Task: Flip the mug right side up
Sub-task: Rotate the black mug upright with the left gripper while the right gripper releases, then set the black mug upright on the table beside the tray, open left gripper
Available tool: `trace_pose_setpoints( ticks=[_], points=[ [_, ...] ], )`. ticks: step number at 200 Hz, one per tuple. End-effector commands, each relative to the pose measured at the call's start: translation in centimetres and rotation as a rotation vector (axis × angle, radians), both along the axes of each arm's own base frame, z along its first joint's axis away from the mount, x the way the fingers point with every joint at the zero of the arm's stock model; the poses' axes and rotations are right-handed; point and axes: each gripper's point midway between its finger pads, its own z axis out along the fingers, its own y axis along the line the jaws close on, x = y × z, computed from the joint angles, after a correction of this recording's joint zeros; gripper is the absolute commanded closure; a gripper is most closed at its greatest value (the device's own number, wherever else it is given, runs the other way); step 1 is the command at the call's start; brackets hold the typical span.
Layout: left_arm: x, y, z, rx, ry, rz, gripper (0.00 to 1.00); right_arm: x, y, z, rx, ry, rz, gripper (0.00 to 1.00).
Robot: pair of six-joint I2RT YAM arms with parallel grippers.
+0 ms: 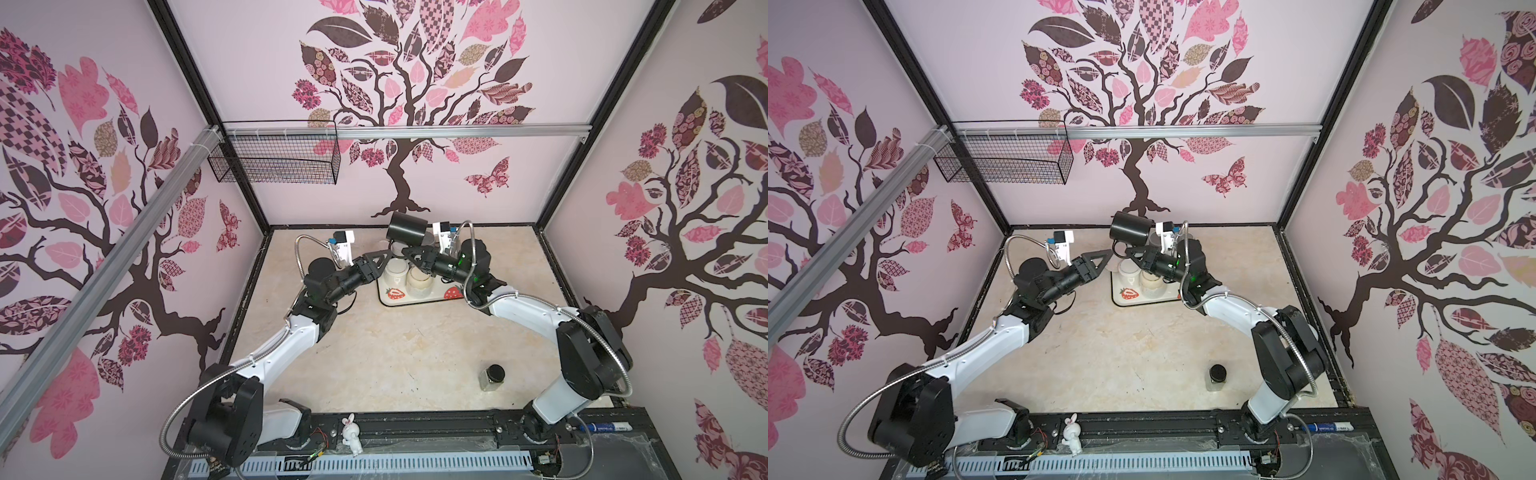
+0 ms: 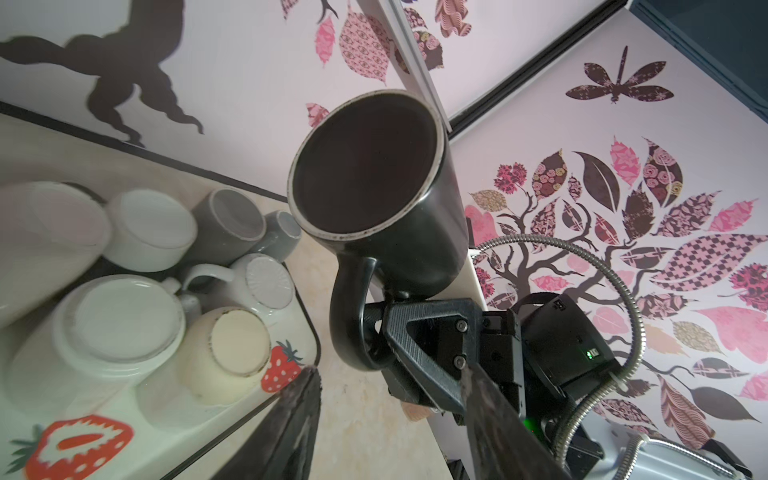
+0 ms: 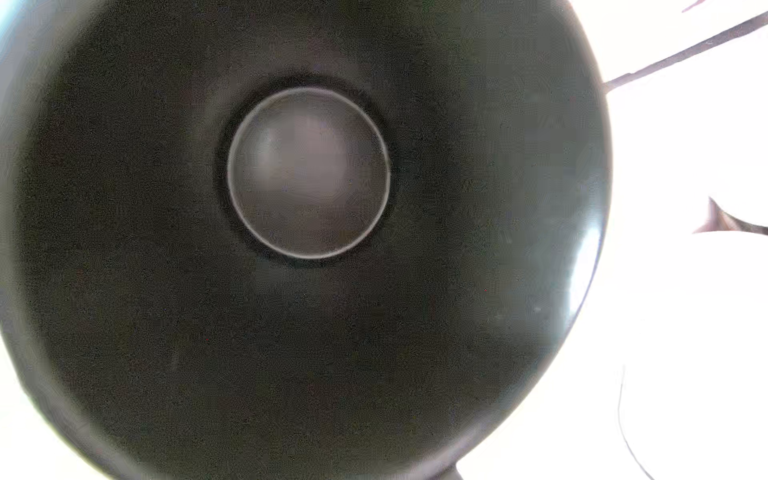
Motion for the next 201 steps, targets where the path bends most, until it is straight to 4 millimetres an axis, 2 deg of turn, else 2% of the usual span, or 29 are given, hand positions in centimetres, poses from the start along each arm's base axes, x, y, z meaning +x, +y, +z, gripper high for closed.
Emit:
trace_pose_setpoints(
  ticks=[1,24,42,61,81,97,120,135,141,145,201],
  points=[
    [-0.4,4.3,-4.2,0.14,0.09,0.122,0.43,1.0,2.6,1.2,-0.141,-0.145,-0.022,1.0],
    [-0.5,10.0,-6.8,0.214,0.196,0.288,0.43,1.6,5.7,-1.3,-0.285,-0.16,-0.016,1.0],
    [-0.7,14.2,-7.8,0.22,0.26,0.405,0.43,2.0,8.5,-3.6,-0.431,-0.187,0.0,1.0],
    [-0.7,16.6,-8.8,0.268,0.321,0.464,0.43,2.6,10.9,-6.0,-0.566,-0.199,0.012,1.0],
    [-0.5,17.0,-9.9,0.324,0.381,0.461,0.41,3.4,12.6,-8.3,-0.708,-0.229,0.01,1.0],
    [-0.4,17.3,-10.7,0.331,0.406,0.467,0.41,4.3,13.0,-10.3,-0.823,-0.248,-0.001,1.0],
    [-0.3,18.1,-11.5,0.335,0.443,0.489,0.41,5.5,12.9,-12.4,-0.955,-0.262,-0.001,1.0],
    [-0.2,18.1,-11.1,0.34,0.443,0.465,0.41,6.1,12.5,-13.2,-1.039,-0.27,-0.002,1.0],
    [-0.3,18.0,-11.0,0.353,0.448,0.454,0.41,6.0,12.0,-14.5,-1.089,-0.262,0.013,1.0],
    [-0.3,18.0,-10.8,0.363,0.448,0.45,0.41,6.3,12.2,-13.8,-1.088,-0.279,0.006,1.0],
    [-0.6,18.0,-10.4,0.414,0.452,0.428,0.41,6.7,10.2,-16.1,-1.326,-0.318,0.035,1.0]
  ],
)
